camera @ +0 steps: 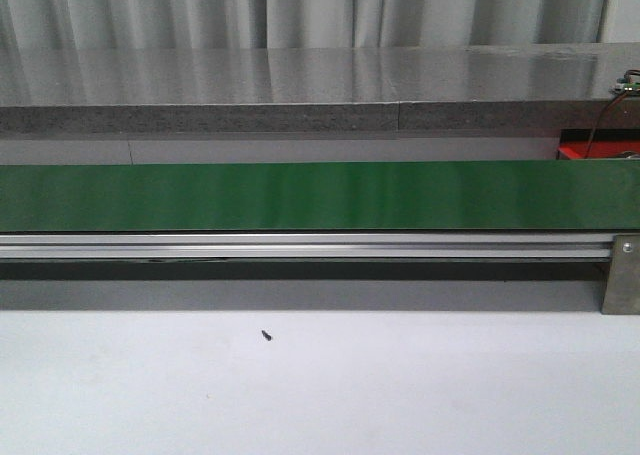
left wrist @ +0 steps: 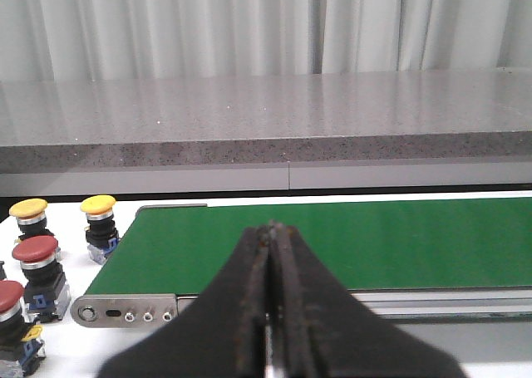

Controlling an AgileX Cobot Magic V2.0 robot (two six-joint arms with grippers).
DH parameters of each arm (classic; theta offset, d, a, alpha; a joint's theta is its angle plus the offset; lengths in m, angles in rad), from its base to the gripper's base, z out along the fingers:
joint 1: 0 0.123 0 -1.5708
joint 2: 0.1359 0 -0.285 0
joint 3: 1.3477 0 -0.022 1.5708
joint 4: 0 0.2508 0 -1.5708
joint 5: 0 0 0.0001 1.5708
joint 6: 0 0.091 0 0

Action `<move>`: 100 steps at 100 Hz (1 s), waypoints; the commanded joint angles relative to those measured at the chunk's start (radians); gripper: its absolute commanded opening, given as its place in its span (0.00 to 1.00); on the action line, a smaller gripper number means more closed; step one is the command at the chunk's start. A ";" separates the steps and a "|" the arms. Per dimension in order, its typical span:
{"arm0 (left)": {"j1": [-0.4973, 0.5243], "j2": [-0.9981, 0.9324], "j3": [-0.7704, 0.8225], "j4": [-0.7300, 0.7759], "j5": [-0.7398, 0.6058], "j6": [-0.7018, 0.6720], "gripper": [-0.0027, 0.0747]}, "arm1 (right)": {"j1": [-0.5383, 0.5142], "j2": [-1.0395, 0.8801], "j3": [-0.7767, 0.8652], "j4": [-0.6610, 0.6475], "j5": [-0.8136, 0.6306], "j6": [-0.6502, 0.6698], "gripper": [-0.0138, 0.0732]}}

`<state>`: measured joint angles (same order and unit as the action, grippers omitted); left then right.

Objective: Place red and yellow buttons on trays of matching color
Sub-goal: 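Move the left gripper down over a yellow push button on the table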

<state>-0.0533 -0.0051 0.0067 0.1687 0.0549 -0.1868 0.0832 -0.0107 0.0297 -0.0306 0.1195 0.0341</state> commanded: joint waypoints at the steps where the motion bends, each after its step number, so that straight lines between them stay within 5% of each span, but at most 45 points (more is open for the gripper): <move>1: 0.001 -0.035 0.041 -0.006 -0.082 -0.012 0.01 | 0.001 -0.018 -0.019 -0.007 -0.084 -0.002 0.08; 61: 0.001 -0.028 -0.008 -0.046 -0.061 -0.012 0.01 | 0.001 -0.018 -0.019 -0.007 -0.084 -0.002 0.08; 100: 0.001 0.296 -0.471 -0.116 0.401 -0.012 0.01 | 0.001 -0.018 -0.019 -0.007 -0.084 -0.002 0.08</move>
<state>-0.0533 0.1861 -0.3327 0.0600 0.3981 -0.1882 0.0832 -0.0107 0.0297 -0.0306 0.1195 0.0341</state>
